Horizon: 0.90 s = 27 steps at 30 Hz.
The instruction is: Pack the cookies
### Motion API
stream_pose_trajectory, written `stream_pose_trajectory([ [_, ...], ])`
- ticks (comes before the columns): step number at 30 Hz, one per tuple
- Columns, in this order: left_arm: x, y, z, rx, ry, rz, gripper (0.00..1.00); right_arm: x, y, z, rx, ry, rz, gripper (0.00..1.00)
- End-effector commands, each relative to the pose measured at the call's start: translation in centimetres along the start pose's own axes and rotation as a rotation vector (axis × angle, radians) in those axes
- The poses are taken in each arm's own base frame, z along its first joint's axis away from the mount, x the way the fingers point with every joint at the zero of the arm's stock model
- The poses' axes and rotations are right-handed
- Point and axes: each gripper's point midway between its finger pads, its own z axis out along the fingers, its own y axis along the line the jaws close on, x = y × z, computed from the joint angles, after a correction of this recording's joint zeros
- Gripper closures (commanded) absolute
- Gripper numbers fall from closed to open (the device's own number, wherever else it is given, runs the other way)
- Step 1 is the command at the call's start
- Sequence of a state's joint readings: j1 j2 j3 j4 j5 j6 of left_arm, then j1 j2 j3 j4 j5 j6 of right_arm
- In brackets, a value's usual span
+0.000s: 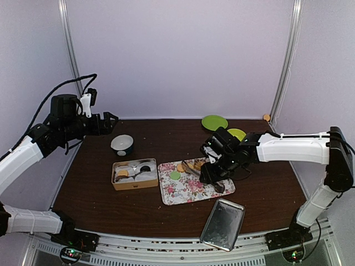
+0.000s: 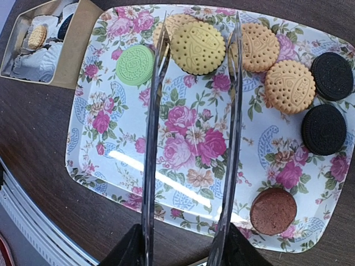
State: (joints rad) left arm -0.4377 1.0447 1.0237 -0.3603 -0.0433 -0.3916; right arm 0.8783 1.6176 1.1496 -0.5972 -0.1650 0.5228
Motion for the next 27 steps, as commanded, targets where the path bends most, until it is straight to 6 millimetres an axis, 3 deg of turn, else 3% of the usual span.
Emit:
stream_pose_trajectory([
  [1, -1.9, -0.5, -0.2, 0.021, -0.059, 0.002, 0.02, -0.8, 0.8, -0.4, -0.041, -0.023, 0.000, 0.56],
  [12, -2.0, -0.6, -0.3, 0.029, -0.060, -0.001, 0.02, -0.3, 1.3, -0.4, -0.073, -0.003, 0.007, 0.60],
  [19, -2.0, -0.7, -0.2, 0.034, -0.059, -0.002, 0.02, -0.1, 1.7, -2.6, -0.081, -0.028, 0.009, 0.64],
  [27, -2.0, -1.0, -0.2, 0.048, -0.057, -0.009, 0.02, 2.1, 2.2, -4.5, -0.072, 0.009, -0.029, 0.64],
])
